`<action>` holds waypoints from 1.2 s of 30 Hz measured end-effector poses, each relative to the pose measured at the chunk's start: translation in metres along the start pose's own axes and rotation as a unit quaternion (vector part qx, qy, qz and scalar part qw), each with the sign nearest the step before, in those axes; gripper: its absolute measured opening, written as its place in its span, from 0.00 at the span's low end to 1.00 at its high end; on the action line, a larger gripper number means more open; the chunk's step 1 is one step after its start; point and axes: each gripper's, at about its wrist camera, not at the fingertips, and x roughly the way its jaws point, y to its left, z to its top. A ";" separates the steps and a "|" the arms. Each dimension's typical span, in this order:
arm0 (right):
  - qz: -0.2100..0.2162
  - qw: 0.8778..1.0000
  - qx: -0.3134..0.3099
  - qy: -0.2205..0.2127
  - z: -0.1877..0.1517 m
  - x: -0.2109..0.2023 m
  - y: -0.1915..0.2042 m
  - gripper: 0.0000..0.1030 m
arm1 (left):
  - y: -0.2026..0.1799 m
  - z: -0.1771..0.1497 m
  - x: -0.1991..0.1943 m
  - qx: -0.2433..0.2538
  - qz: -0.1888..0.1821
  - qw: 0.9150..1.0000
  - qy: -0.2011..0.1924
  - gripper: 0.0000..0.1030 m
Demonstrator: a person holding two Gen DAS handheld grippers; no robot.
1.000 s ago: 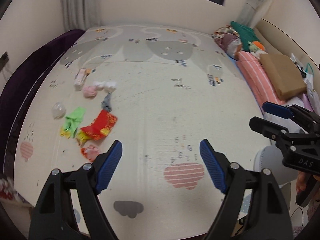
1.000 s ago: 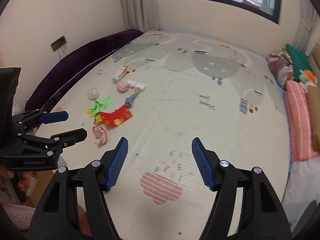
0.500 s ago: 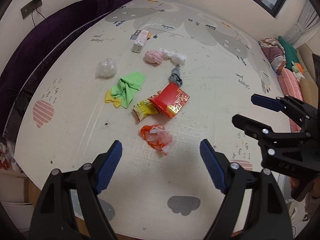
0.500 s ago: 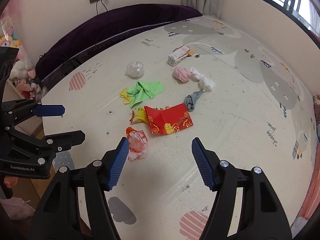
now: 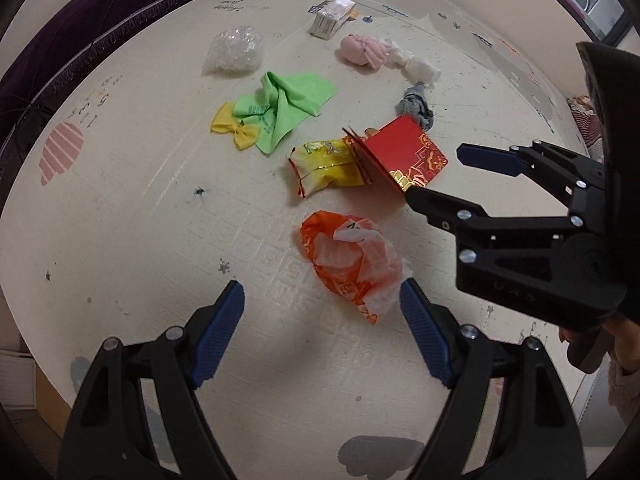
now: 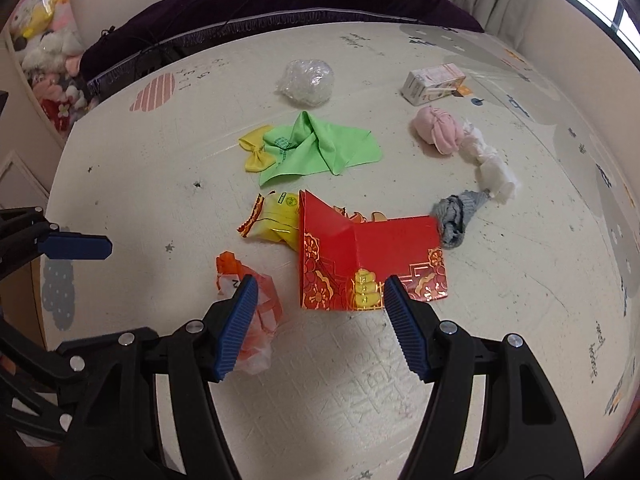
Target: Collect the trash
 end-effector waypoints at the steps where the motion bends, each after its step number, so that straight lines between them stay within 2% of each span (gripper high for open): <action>1: 0.001 1.000 -0.008 -0.002 0.000 0.006 0.000 0.62 | -0.001 -0.002 0.003 -0.007 0.001 1.000 0.000 0.78; 3: 0.003 1.000 -0.019 -0.005 0.000 0.018 -0.003 0.61 | -0.005 -0.007 0.009 -0.018 0.002 1.000 -0.001 0.78; 4: 0.007 1.000 -0.022 -0.004 0.000 0.025 -0.005 0.54 | -0.007 -0.009 0.013 -0.021 0.004 1.000 0.001 0.78; 5: 0.011 1.000 -0.024 0.001 0.000 0.031 -0.008 0.42 | -0.010 -0.011 0.017 -0.023 0.006 1.000 0.002 0.78; 7: 0.024 0.999 -0.027 0.015 -0.001 0.042 -0.012 0.28 | -0.017 -0.014 0.024 -0.026 0.006 1.000 0.002 0.78; 8: 0.026 0.999 -0.027 0.017 -0.003 0.046 -0.014 0.16 | -0.020 -0.015 0.028 -0.025 0.007 1.000 0.002 0.78; 10: 0.028 0.999 -0.026 0.012 -0.004 0.045 -0.017 0.14 | -0.027 -0.016 0.036 -0.025 0.007 1.000 0.002 0.78; 13: 0.030 0.999 -0.015 0.003 -0.006 0.039 -0.025 0.07 | -0.036 -0.013 0.050 -0.025 0.006 1.000 -0.002 0.78; 20: 0.045 0.999 0.014 -0.012 -0.010 0.019 -0.041 0.05 | -0.039 0.005 0.089 -0.043 0.044 0.998 -0.011 0.77; 22: 0.044 0.999 0.015 -0.014 -0.010 0.014 -0.042 0.04 | -0.035 0.006 0.091 -0.056 0.041 0.997 -0.014 0.65; 24: 0.043 0.999 0.016 -0.014 -0.011 0.010 -0.042 0.03 | -0.033 0.007 0.088 -0.054 0.044 0.997 -0.013 0.54; 27: 0.040 0.999 0.023 -0.014 -0.011 0.000 -0.043 0.01 | -0.030 0.006 0.076 -0.052 0.050 0.997 -0.010 0.48; 36: 0.037 0.997 0.060 -0.009 -0.012 -0.049 -0.045 0.01 | -0.021 0.013 0.009 -0.049 0.054 0.997 -0.022 0.47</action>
